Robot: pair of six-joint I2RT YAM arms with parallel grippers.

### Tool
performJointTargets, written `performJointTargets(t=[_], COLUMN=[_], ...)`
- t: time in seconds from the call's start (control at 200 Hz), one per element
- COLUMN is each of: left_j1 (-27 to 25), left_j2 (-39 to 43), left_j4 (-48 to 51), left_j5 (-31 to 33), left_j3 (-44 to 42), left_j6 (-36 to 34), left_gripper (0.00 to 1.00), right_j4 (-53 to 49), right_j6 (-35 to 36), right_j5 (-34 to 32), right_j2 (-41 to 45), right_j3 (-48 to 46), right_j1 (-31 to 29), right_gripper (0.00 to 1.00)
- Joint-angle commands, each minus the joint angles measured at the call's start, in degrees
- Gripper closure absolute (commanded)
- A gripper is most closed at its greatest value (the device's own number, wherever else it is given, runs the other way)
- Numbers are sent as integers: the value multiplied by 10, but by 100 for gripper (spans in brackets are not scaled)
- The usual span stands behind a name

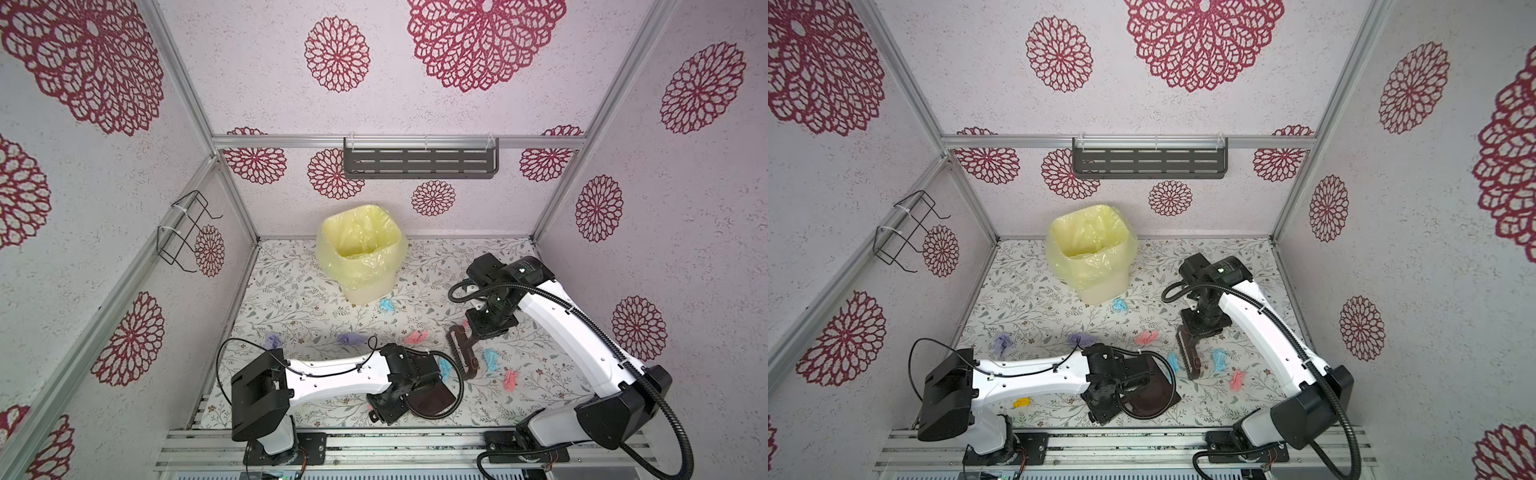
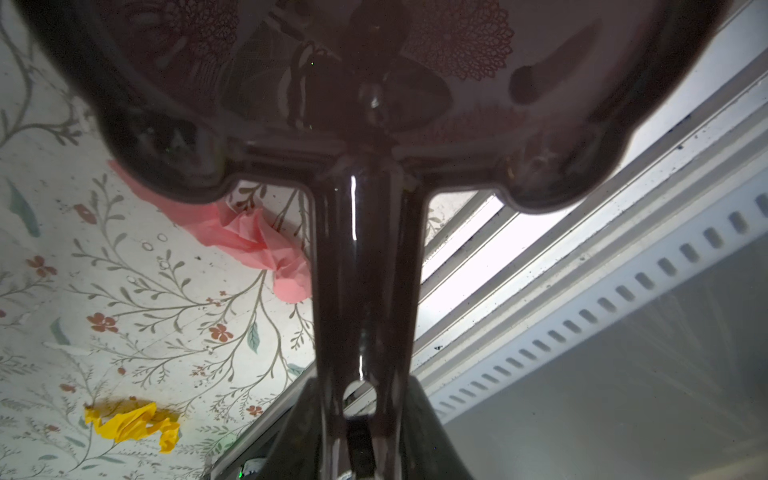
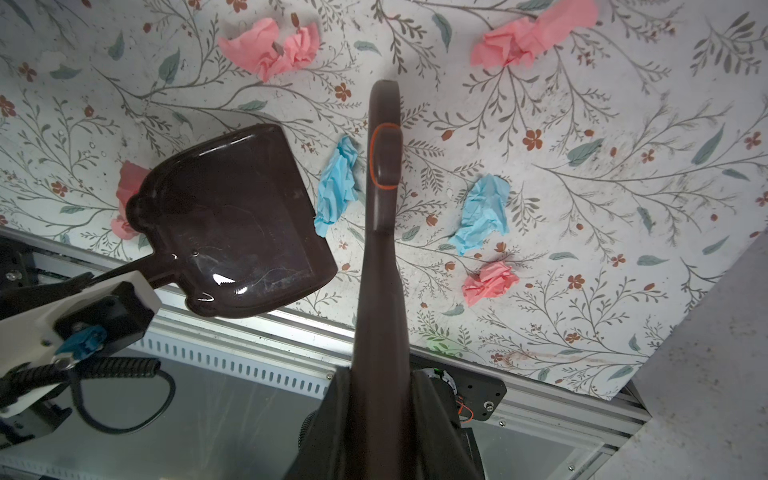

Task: Sweep away the paper scraps from the table
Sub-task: 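Sweep the blue scraps into the dustpan with the right gripper's brush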

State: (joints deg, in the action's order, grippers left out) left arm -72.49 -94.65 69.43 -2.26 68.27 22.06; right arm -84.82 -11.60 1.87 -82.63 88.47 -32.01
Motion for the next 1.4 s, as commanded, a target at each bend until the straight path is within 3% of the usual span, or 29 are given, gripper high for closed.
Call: performJointTargets(t=[0.0,0.48,0.926,1.396], left_j1=[1,4,4,-10], left_j2=[-9,-12,-8,50], left_j4=[-9,-16,-26,-76], left_j5=[-7,-7,11,67], left_j3=[-9,-12,-6,-37], left_j6=[-10,-10,-3,36], left_gripper=[100,100,100,100], right_j4=[1,26,69,-4], right_j6=[11,-20,-50,-20], right_j5=[6,123,181,113], right_j2=[-5,7,45,104], right_j3=[1,7,8,38], right_j1=[-19,-101,-98,31], right_gripper=[100,100,100,100])
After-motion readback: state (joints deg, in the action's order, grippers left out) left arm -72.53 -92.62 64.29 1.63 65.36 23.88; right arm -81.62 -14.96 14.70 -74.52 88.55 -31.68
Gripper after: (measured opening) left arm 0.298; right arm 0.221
